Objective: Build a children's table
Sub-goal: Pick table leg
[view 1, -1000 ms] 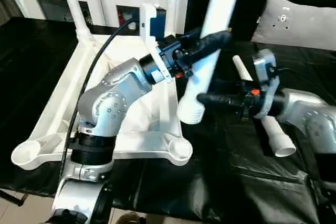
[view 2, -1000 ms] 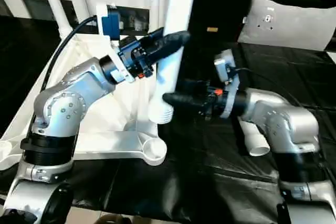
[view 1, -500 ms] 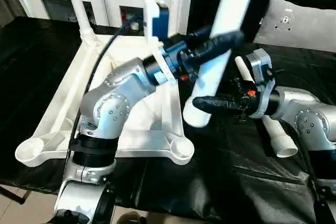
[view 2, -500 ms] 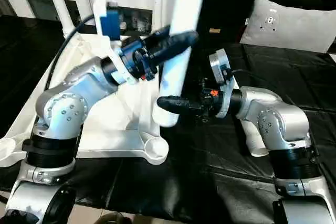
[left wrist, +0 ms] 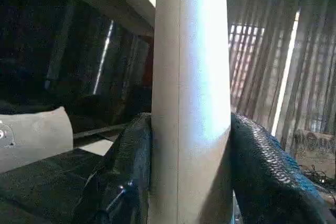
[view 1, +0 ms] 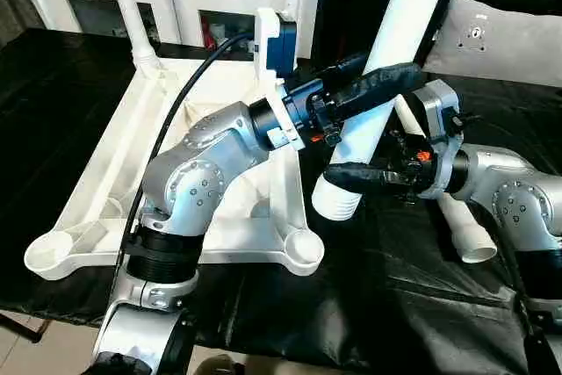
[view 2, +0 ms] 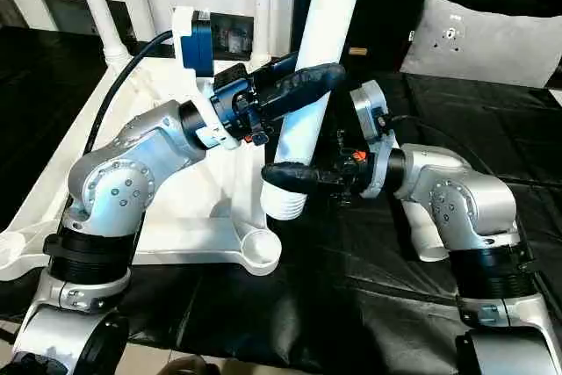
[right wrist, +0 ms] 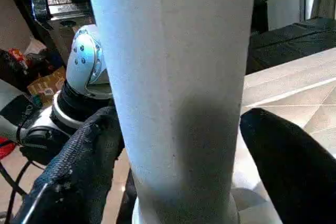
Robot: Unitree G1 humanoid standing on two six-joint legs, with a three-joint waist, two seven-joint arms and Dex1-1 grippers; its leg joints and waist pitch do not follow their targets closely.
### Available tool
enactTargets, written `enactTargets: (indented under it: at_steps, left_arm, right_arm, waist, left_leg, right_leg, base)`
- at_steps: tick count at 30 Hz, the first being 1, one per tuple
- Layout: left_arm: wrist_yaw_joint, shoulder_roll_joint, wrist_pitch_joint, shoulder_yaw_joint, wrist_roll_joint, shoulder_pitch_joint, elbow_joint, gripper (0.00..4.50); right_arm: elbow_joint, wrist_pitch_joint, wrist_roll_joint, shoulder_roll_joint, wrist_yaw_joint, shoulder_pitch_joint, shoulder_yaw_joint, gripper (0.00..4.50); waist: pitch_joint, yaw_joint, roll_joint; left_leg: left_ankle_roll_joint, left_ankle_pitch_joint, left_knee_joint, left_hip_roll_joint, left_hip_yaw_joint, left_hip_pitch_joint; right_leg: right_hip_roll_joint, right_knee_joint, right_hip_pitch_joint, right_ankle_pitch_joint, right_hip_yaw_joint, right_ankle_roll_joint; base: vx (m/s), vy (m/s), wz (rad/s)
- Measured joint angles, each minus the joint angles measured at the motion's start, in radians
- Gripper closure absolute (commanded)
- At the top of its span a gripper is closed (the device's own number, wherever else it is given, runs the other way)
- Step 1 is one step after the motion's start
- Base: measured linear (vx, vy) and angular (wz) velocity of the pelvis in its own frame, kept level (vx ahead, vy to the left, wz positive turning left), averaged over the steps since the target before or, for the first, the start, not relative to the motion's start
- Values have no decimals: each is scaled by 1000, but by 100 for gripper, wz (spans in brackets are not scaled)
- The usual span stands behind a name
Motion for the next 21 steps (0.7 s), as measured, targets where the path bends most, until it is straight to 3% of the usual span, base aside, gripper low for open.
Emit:
enactTargets:
  at_steps: [2, 10, 11, 21]
  left_arm:
    - [0, 0, 0, 0, 0, 1, 0, 269]
    - [0, -1, -1, -9, 7, 5, 0, 269]
    - [0, -1, -1, -10, 9, 5, 0, 270]
    - [5, -2, -1, -9, 11, 5, 0, 270]
  right_arm:
    - [0, 1, 0, 1, 0, 0, 0, 131]
    - [16, 4, 3, 2, 11, 0, 1, 182]
    - [16, 4, 3, 3, 12, 0, 1, 205]
    - [16, 10, 3, 3, 22, -1, 2, 250]
  waist:
    - [0, 0, 0]
    - [0, 0, 0]
    - [0, 0, 0]
    - [0, 0, 0]
  left_leg:
    - [0, 0, 0, 0, 0, 0]
    - [0, 0, 0, 0, 0, 0]
    - [0, 0, 0, 0, 0, 0]
    - [0, 0, 0, 0, 0, 0]
  right_leg:
    - [0, 0, 0, 0, 0, 0]
    - [0, 0, 0, 0, 0, 0]
    - [0, 0, 0, 0, 0, 0]
    - [0, 0, 0, 0, 0, 0]
  base:
    - [0, 0, 0]
    - [0, 0, 0]
    - [0, 0, 0]
    - [0, 0, 0]
